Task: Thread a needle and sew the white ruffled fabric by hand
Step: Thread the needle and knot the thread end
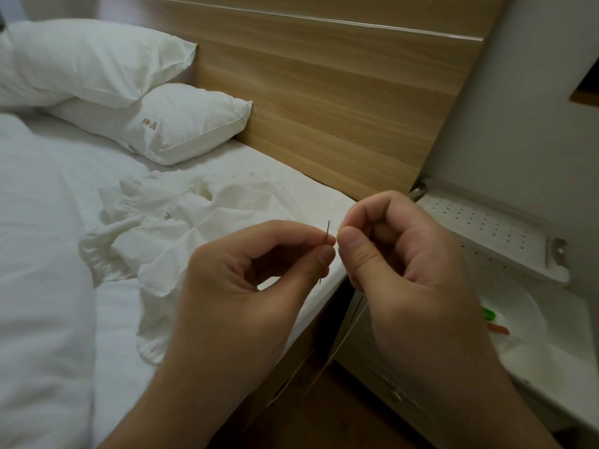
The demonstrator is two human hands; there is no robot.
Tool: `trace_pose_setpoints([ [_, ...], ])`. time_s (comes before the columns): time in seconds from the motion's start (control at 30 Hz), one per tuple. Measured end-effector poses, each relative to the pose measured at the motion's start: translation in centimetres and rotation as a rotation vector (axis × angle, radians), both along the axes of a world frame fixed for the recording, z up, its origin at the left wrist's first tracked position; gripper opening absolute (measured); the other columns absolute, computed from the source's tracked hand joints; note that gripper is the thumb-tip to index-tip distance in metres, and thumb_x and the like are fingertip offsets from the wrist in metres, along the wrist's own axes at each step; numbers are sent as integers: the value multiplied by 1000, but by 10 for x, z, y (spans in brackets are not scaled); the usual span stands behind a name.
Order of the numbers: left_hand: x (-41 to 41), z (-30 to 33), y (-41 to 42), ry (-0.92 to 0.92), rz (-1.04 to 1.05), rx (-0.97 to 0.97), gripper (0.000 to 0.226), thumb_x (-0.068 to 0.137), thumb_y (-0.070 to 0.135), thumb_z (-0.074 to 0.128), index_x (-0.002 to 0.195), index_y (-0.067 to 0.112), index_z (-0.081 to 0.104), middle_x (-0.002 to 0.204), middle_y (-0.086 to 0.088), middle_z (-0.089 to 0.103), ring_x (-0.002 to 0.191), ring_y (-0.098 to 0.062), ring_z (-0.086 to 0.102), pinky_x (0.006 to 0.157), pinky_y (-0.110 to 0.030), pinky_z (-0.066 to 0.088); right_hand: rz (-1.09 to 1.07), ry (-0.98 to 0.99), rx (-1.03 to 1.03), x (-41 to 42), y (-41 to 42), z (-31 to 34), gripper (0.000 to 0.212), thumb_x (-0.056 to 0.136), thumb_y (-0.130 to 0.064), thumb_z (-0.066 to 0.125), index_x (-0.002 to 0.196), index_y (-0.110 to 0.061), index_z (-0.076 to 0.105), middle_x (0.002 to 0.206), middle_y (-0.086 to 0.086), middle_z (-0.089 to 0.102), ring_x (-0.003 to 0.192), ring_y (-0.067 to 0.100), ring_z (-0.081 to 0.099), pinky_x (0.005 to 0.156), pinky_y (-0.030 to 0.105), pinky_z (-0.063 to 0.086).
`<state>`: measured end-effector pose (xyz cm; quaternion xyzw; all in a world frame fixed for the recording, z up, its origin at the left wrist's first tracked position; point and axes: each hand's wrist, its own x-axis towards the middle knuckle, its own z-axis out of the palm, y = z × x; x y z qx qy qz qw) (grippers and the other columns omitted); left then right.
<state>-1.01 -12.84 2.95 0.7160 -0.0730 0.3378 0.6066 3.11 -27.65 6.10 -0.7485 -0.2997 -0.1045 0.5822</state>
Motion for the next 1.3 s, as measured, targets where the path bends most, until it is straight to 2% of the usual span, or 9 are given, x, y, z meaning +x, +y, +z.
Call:
trace_pose_setpoints([
  [0.27,-1,-1,-1,12,-6,9,18,87,7,83,98,21,82,85,7,81,82,-20,80,77,-33,66,-1,16,14,0,1,0,10,97,-17,62,91,-24,65,73,3,65,59,15,56,51,33,48],
  [0.47,0,0,0,5,4,18,18,87,13,82,99,25,82,85,9,81,82,-18,80,76,-31,66,-9,11,15,-1,0,1,10,96,-17,62,90,-24,65,73,4,64,60,18,55,50,33,47],
  [0.6,-1,0,0,16,28,6,17,87,9,85,97,22,82,82,10,81,80,-18,80,75,-28,65,-6,32,17,-1,-1,1,8,95,-22,61,89,-26,65,71,1,63,57,10,53,49,23,44],
  [0.73,-1,1,0,16,40,0,18,86,8,83,97,22,82,82,11,80,79,-17,80,74,-25,64,-11,60,57,0,-1,1,6,93,-25,63,88,-24,68,66,9,58,54,25,45,46,27,39],
  [0.97,-2,2,0,9,32,-3,17,87,9,85,97,22,82,82,10,80,79,-18,80,75,-27,64,21,72,91,1,-1,0,8,94,-21,67,88,-23,70,64,14,55,52,32,40,43,30,35],
  [1.07,-2,1,0,19,23,-9,17,87,7,86,97,21,83,82,8,81,80,-19,80,75,-29,65,32,53,101,0,-1,2,7,93,-21,67,87,-23,71,63,13,56,49,27,41,42,28,35],
  [1.2,-4,0,1,22,-17,-9,18,88,4,84,98,18,83,85,3,82,82,-24,80,76,-37,67,36,25,94,0,0,3,8,93,-19,69,87,-23,71,60,3,59,47,10,41,42,21,37],
  [1.3,-3,1,1,24,-28,-9,17,88,7,84,99,19,83,85,3,81,82,-24,80,76,-36,67,31,15,92,0,0,3,8,93,-18,70,86,-22,71,57,-1,56,46,7,40,41,19,35],
])
